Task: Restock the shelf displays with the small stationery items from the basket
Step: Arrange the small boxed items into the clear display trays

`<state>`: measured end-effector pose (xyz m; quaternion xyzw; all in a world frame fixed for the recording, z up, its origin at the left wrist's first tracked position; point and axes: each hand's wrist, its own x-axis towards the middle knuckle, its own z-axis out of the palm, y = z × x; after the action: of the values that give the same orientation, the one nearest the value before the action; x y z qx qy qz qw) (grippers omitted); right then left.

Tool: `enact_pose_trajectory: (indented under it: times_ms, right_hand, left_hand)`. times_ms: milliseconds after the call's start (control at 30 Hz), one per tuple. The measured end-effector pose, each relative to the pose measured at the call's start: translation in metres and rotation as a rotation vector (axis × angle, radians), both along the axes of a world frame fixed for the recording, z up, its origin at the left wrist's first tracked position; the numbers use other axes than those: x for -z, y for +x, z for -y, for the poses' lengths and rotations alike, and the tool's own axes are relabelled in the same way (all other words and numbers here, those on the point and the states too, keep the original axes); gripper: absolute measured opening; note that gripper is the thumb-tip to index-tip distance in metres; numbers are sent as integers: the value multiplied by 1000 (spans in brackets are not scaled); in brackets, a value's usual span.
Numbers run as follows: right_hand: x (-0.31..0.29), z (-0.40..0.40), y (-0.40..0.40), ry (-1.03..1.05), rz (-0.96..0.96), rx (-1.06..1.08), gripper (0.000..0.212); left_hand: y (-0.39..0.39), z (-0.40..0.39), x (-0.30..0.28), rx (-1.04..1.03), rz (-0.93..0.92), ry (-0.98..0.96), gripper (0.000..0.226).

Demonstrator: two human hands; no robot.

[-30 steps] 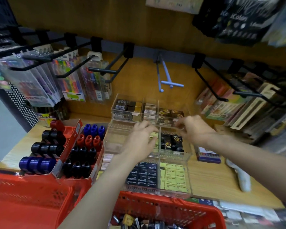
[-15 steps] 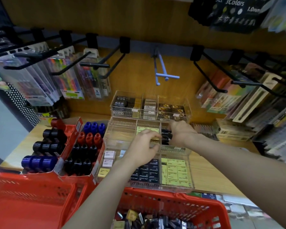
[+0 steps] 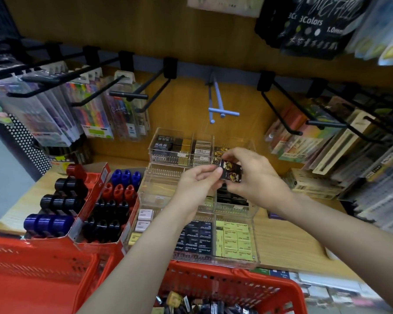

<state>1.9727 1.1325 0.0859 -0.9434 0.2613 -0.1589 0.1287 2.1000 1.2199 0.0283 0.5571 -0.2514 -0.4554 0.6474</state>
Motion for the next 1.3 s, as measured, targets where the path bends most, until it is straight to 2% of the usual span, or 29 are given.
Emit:
enact_pose_trajectory:
  times_ms: [167,267,333,400,433,567,633,967,1200,1300]
  right_hand:
    - [-6,10,3,-61,11,-42,52]
    - [-9,28,7,-95,2,-24,52]
    - [-13,49,14,-71,-4,72,55]
    - [-16,70,26,-34,-98,195,58]
    - [-15,78,33,-25,-158,228,56]
    - [-3,95,52,37,-392,260,52]
    - [4,100,55,52,-451,257,54]
    - [4,112,30,-49,-438,346,45]
    - [17,111,49,-113,-515,321,41]
    - [19,112,54,-94,-492,328,40]
  left_hand:
    - [2,7,-8,-65,-31,-73,17]
    - [3,9,-5,-46,2,-80,31]
    - [6,9,0,-51,250,-13,35]
    - [9,6,6,-24,514,46,30]
    - [10,5,9,-9,565,73,29]
    - [15,0,18,-12,514,130,32]
    - [16,0,21,-14,504,144,32]
    - [10,0,17,-13,477,122,33]
    - [10,-3,20,6,470,121,32]
    - [14,-2,21,17,430,121,31]
